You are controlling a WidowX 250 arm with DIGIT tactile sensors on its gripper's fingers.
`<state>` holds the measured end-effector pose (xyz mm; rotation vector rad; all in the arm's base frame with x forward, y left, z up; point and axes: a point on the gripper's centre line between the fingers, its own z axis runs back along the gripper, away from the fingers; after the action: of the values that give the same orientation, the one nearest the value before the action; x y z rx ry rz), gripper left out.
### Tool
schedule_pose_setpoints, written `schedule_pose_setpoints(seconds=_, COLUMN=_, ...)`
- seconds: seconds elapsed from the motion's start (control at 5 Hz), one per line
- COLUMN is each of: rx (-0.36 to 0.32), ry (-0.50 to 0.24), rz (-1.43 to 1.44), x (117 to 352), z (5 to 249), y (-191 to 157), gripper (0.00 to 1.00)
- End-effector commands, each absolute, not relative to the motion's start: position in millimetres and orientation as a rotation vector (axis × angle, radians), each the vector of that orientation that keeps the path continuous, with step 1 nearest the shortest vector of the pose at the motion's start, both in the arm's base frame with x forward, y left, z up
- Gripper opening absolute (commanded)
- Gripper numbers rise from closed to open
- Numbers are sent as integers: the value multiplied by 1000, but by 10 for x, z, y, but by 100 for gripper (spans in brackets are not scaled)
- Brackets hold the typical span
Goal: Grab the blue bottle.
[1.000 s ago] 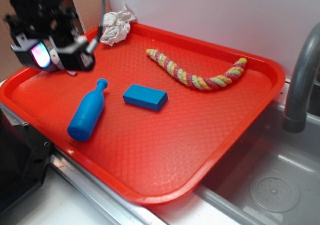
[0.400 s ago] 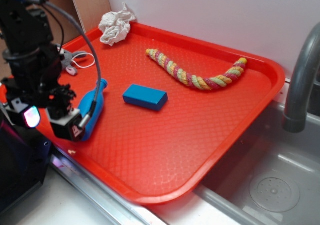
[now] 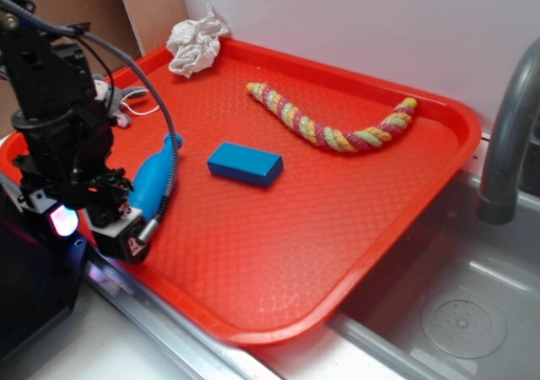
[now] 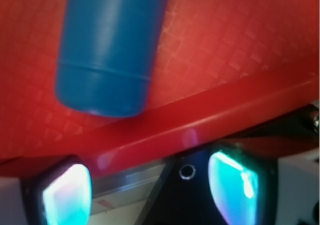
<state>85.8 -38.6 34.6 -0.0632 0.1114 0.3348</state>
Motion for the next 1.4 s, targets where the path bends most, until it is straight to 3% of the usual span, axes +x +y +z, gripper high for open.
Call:
schedule_pose_setpoints(seconds=0.0, rx=-89, ry=13, rz=356, x=933, z=621, y=-366, gripper=100)
schedule_pose_setpoints(seconds=1.2, rx=-80, ry=25, rz=370, x=953, z=655, y=-360, gripper=100)
